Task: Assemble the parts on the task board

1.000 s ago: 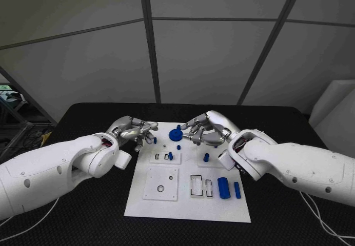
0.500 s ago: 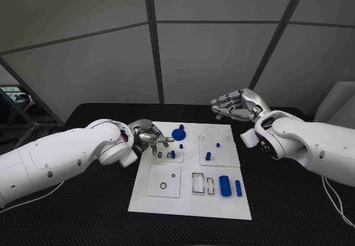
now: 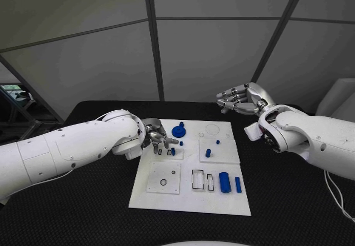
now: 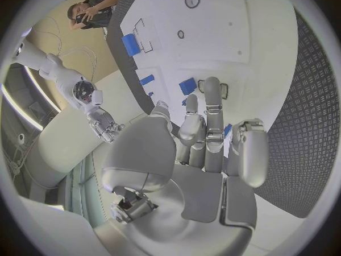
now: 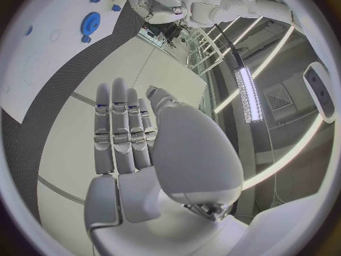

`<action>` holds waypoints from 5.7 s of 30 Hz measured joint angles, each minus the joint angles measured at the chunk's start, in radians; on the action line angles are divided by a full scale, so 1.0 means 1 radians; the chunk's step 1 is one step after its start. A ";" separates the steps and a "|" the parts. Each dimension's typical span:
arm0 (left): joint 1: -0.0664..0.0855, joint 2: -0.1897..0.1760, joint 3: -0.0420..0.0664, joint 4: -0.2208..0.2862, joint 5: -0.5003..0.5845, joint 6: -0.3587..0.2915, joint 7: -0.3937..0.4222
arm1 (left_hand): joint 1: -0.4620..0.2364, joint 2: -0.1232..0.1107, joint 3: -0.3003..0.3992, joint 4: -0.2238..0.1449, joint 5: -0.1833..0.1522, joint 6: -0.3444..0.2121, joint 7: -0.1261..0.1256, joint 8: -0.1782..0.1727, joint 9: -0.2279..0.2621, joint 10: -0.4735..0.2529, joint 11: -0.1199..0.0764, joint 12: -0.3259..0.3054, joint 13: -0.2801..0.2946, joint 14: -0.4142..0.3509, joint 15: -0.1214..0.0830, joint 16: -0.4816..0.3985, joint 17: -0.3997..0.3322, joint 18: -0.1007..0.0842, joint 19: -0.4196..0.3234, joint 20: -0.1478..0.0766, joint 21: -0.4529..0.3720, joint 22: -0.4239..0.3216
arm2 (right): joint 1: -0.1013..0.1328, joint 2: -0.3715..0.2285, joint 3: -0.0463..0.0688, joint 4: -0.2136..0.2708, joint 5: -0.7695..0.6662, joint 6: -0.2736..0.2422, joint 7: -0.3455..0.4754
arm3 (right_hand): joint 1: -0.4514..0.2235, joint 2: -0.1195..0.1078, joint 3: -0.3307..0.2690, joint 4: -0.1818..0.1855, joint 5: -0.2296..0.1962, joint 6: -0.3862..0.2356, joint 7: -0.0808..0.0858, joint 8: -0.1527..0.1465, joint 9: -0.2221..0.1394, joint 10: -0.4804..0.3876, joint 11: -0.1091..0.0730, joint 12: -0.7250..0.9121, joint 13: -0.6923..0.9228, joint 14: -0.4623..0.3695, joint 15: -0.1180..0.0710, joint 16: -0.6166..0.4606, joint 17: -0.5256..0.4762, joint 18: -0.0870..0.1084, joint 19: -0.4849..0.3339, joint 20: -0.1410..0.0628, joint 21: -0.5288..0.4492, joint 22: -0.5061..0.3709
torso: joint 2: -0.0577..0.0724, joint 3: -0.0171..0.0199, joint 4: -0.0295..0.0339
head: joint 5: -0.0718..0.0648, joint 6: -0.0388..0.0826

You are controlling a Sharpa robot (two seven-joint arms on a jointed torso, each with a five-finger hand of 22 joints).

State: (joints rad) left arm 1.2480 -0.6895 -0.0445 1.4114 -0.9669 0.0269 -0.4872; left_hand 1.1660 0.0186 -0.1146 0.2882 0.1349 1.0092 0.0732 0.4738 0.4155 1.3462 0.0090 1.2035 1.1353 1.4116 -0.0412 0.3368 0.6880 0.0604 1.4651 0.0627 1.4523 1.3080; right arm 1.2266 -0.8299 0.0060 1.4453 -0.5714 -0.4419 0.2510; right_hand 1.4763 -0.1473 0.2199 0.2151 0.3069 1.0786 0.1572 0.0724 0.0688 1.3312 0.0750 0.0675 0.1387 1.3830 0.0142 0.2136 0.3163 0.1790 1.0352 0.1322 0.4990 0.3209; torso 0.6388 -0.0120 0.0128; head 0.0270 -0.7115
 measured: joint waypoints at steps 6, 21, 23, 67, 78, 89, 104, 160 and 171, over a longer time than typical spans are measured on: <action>0.010 0.036 -0.012 -0.034 -0.030 0.023 -0.020 | -0.004 0.004 -0.011 -0.003 0.000 -0.013 -0.005 0.017 0.028 0.000 0.000 0.000 0.000 0.004 -0.003 -0.004 0.009 0.000 0.000 0.000 0.000 0.000 | 0.000 0.004 0.000 -0.002 -0.004 0.000 -0.002 | -0.004 -0.004 0.002 -0.002 0.000 0.000 0.000 0.000 0.000 -0.008 0.008 0.000 -0.007 0.000 0.000 -0.014 -0.004 0.000 0.000 0.000 -0.009 -0.005 | 0.001 -0.0003 0.0000 | 0.002 -0.006; 0.016 0.082 -0.017 -0.083 -0.058 0.083 -0.039 | 0.016 0.024 -0.020 -0.007 0.000 -0.032 -0.004 0.034 0.063 -0.004 -0.004 0.000 -0.004 0.003 -0.003 -0.012 0.020 0.000 0.000 0.000 0.000 0.000 | 0.000 0.014 0.000 -0.011 -0.011 0.000 -0.011 | -0.013 -0.002 0.000 -0.005 0.000 -0.004 0.004 -0.004 0.000 -0.011 0.011 0.000 -0.014 -0.004 0.004 -0.031 -0.008 0.000 0.000 0.000 -0.020 -0.011 | 0.002 -0.0003 -0.0002 | 0.002 -0.018; 0.017 0.084 -0.017 -0.085 -0.059 0.091 -0.040 | 0.016 0.024 -0.020 -0.007 0.000 -0.034 -0.002 0.034 0.066 -0.004 -0.004 0.000 -0.004 0.004 -0.003 -0.015 0.022 0.000 0.000 0.000 0.004 0.000 | 0.000 0.015 0.000 -0.012 -0.012 0.000 -0.012 | -0.013 -0.002 0.000 -0.005 0.000 -0.004 0.004 -0.004 0.000 -0.014 0.013 0.000 -0.014 -0.004 0.004 -0.031 -0.008 0.000 0.000 0.000 -0.020 -0.011 | 0.002 -0.0003 -0.0002 | 0.002 -0.019; 0.017 0.120 -0.018 -0.111 -0.080 0.180 -0.048 | 0.114 0.082 0.023 -0.056 0.000 -0.066 -0.009 0.069 0.142 -0.008 -0.007 -0.005 -0.016 0.009 -0.009 -0.036 0.049 -0.001 0.000 0.000 0.008 0.000 | 0.000 0.037 0.000 -0.027 -0.025 -0.001 -0.017 | -0.013 -0.002 0.008 -0.014 0.009 -0.004 0.004 -0.003 0.000 -0.018 0.011 0.000 -0.021 0.000 0.007 -0.044 -0.010 0.000 0.000 0.000 -0.028 -0.017 | 0.004 0.0000 -0.0004 | 0.005 -0.033; 0.020 0.115 -0.016 -0.104 -0.077 0.178 -0.048 | 0.203 0.087 0.150 -0.114 0.007 -0.087 -0.019 0.068 0.167 -0.017 -0.016 -0.017 -0.018 0.013 -0.013 -0.052 0.063 -0.001 0.000 -0.007 0.008 0.000 | 0.000 0.041 0.000 -0.034 -0.029 -0.001 -0.018 | -0.013 -0.002 0.008 -0.014 0.009 -0.004 0.004 -0.003 0.000 -0.018 0.011 0.000 -0.022 0.000 0.007 -0.044 -0.011 0.000 0.000 0.000 -0.028 -0.018 | 0.004 -0.0003 0.0000 | 0.007 -0.035; 0.018 0.069 -0.018 -0.068 -0.054 0.154 -0.048 | 0.067 -0.111 0.642 -0.064 0.031 -0.113 -0.009 0.112 0.280 -0.016 -0.016 -0.026 -0.026 0.022 -0.012 -0.085 0.095 -0.001 0.003 -0.011 0.008 0.000 | 0.000 0.042 0.000 -0.040 -0.031 -0.001 -0.018 | -0.013 -0.002 0.011 -0.016 0.012 -0.007 0.007 -0.003 0.000 -0.022 0.014 0.001 -0.026 -0.004 0.011 -0.054 -0.012 0.000 -0.004 0.004 -0.032 -0.020 | 0.003 0.0003 0.0012 | 0.008 -0.039; 0.018 0.018 -0.017 0.000 -0.038 0.073 -0.048 | 0.033 -0.116 0.681 -0.084 0.031 -0.116 -0.012 0.116 0.302 -0.009 -0.020 -0.019 -0.017 0.023 -0.012 -0.086 0.100 -0.001 0.003 -0.011 0.008 0.000 | 0.000 0.040 -0.001 -0.051 -0.032 -0.001 -0.018 | -0.013 -0.002 0.011 -0.016 0.012 -0.007 0.007 -0.003 0.000 -0.025 0.018 0.001 -0.027 -0.004 0.011 -0.054 -0.013 0.000 -0.004 0.004 -0.035 -0.021 | 0.002 0.0012 0.0032 | 0.020 -0.043; 0.000 0.068 -0.023 -0.045 -0.187 0.102 -0.056 | -0.009 -0.124 0.730 -0.123 0.022 -0.131 -0.013 0.139 0.334 -0.011 -0.017 -0.020 -0.027 0.023 -0.012 -0.093 0.106 0.000 0.003 -0.011 0.011 -0.001 | 0.000 0.048 -0.001 -0.059 -0.034 0.009 -0.018 | -0.032 0.000 0.008 -0.014 0.012 -0.007 0.007 -0.003 0.000 -0.025 0.018 0.001 -0.031 0.000 0.014 -0.065 -0.014 0.000 0.000 0.007 -0.043 -0.027 | 0.004 0.0007 0.0004 | 0.025 -0.052; -0.002 0.062 -0.027 -0.038 -0.189 0.113 -0.056 | -0.015 -0.128 0.736 -0.129 0.024 -0.130 -0.012 0.139 0.336 -0.012 -0.017 -0.020 -0.027 0.023 -0.012 -0.093 0.106 0.000 0.003 -0.011 0.011 -0.001 | 0.000 0.049 -0.001 -0.060 -0.034 0.012 -0.018 | -0.036 0.004 0.008 -0.014 0.012 -0.007 0.007 -0.003 0.000 -0.025 0.018 0.001 -0.033 0.000 0.014 -0.065 -0.014 0.000 0.000 0.007 -0.047 -0.027 | 0.004 0.0009 0.0006 | 0.027 -0.055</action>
State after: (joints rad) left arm 1.2460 -0.6274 -0.0719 1.3738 -1.1560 0.1401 -0.5429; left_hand 1.1509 -0.1090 0.6213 0.1597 0.1592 0.8788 0.0609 0.6130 0.7517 1.3344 -0.0075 1.1840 1.1079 1.4348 -0.0535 0.2439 0.7943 0.0604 1.4683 0.0519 1.4638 1.3075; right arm 1.2265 -0.7814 0.0051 1.3855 -0.6057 -0.4299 0.2327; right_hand 1.4406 -0.1430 0.2282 0.2015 0.3192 1.0712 0.1645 0.0693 0.0687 1.3058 0.0929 0.0681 0.1062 1.3830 0.0286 0.1486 0.3020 0.1787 1.0349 0.1395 0.4521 0.2941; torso 0.6429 -0.0111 0.0134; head 0.0542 -0.7668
